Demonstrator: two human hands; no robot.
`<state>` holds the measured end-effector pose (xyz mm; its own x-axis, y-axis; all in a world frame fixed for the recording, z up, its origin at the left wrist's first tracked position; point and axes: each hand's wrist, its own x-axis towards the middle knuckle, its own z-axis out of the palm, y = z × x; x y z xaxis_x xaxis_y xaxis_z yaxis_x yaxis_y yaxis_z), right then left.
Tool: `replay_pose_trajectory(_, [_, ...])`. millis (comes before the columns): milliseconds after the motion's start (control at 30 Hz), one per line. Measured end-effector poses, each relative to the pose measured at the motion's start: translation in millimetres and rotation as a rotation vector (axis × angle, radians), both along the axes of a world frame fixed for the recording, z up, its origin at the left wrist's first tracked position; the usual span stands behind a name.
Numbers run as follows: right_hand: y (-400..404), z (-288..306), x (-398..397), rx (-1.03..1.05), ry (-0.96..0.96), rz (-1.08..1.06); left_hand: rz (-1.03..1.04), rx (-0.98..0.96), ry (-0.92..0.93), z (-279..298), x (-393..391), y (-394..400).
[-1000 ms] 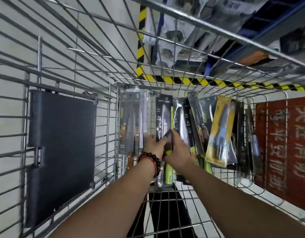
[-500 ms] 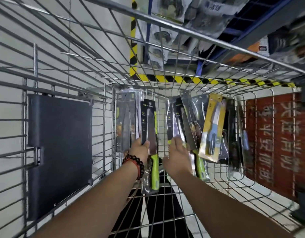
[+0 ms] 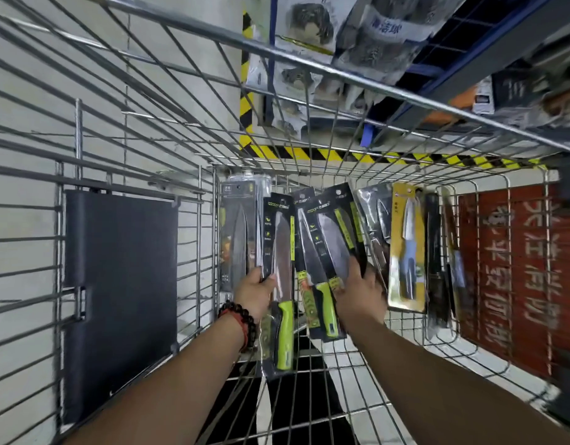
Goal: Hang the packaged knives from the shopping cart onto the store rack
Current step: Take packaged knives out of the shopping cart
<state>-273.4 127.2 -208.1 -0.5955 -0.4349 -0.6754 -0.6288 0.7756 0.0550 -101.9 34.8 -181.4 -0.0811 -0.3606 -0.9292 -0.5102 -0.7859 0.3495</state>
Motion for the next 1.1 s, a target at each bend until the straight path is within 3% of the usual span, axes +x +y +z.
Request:
replay_pose_trajectory(367, [-14,13,3,-0.145,-0.176,-0.151,-0.002,0.034,0.029,-6,-1,-8])
replay_pose_trajectory(767, [-33,36,52,-0.398,-0.418,-0.497,0.102,-0.013,0.048,-17,30,-38])
replay_pose_trajectory(1100, [-34,39,93,-0.355,-0.525,-0.476,0.279,0.031,0.130,1,83,-54])
